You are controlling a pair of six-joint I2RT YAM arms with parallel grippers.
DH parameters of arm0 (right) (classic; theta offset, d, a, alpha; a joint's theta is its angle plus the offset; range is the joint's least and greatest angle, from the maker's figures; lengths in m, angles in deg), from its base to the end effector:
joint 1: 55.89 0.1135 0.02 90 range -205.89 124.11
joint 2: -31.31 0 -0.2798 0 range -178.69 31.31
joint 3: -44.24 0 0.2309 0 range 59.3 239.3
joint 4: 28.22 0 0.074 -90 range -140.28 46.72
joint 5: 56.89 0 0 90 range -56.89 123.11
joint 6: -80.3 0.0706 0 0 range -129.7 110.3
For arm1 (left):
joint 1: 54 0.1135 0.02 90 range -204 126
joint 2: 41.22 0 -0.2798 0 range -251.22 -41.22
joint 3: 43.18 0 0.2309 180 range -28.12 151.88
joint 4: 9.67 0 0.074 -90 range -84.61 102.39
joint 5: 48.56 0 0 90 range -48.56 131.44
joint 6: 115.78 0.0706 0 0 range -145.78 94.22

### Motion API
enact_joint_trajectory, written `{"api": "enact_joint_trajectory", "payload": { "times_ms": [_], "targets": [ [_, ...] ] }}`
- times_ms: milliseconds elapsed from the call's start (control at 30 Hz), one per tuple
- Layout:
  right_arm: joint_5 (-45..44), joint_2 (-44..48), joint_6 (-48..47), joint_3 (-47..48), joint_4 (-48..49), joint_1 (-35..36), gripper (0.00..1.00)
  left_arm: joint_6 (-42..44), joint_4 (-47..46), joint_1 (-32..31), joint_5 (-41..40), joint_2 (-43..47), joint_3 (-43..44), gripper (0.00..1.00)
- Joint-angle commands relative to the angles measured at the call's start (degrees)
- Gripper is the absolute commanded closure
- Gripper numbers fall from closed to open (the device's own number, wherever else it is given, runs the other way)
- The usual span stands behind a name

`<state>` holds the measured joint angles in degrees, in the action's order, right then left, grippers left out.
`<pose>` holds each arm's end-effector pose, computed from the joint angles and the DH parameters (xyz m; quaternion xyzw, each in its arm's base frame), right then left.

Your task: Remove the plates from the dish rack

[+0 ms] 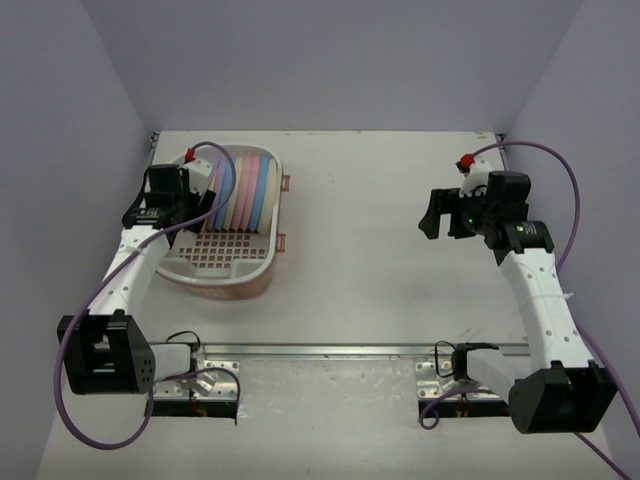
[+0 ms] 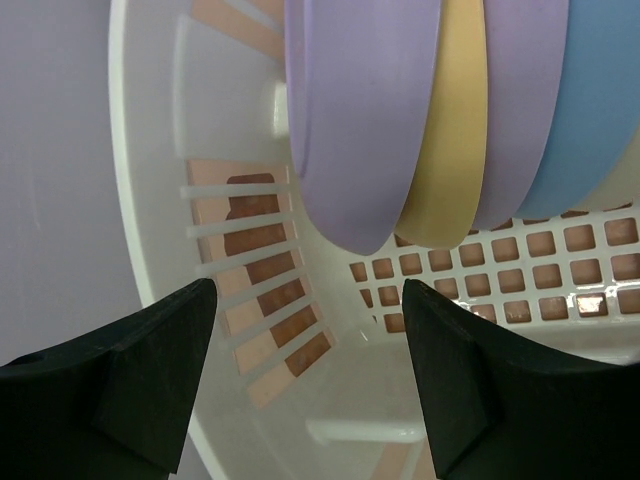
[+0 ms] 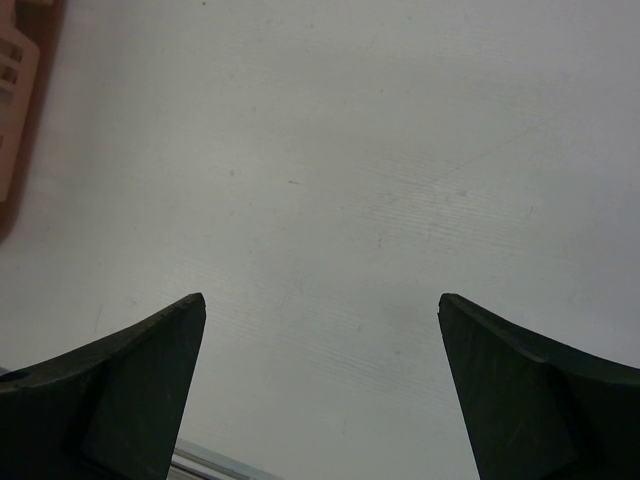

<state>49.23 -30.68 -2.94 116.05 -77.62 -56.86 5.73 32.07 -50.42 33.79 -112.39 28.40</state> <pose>0.2257 0.0158 0.3095 0.0008 0.8978 0.1480 0.4148 0.2676 0.0262 0.2849 0.1927 0.8889 0.1819 0.3737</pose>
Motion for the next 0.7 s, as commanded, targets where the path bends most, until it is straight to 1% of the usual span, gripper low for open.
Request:
{"api": "enact_joint_trajectory", "payload": {
  "times_ms": [0, 167, 300, 367, 467, 667],
  "targets": [
    [0.5, -0.2, 0.2, -0.3, 2.2, 0.1, 0.01, -1.2, -6.9, -1.2, -0.4, -2.4, 0.2, 0.28],
    [0.4, -0.2, 0.2, -0.2, 2.1, 0.1, 0.01, -2.4, -12.5, -1.3, -4.0, -4.0, -0.9, 0.31],
    [0.6, -0.3, 0.3, -0.5, 2.4, 0.1, 0.01, -2.7, -19.3, -1.8, -5.7, -3.6, -3.3, 0.35],
    [0.5, -0.5, 0.5, -0.5, 2.5, 0.1, 0.01, -2.5, -24.0, -2.0, -7.6, -2.9, -5.0, 0.39],
    [0.4, -0.4, 0.4, -0.6, 2.5, 0.1, 0.01, -3.3, -28.5, -2.3, -9.3, -2.6, -5.9, 0.44],
    [0.1, -0.2, 0.3, -1.3, 2.7, 0.1, 0.01, -4.9, -32.5, -2.8, -10.5, -3.5, -6.4, 0.47]
  ]
}}
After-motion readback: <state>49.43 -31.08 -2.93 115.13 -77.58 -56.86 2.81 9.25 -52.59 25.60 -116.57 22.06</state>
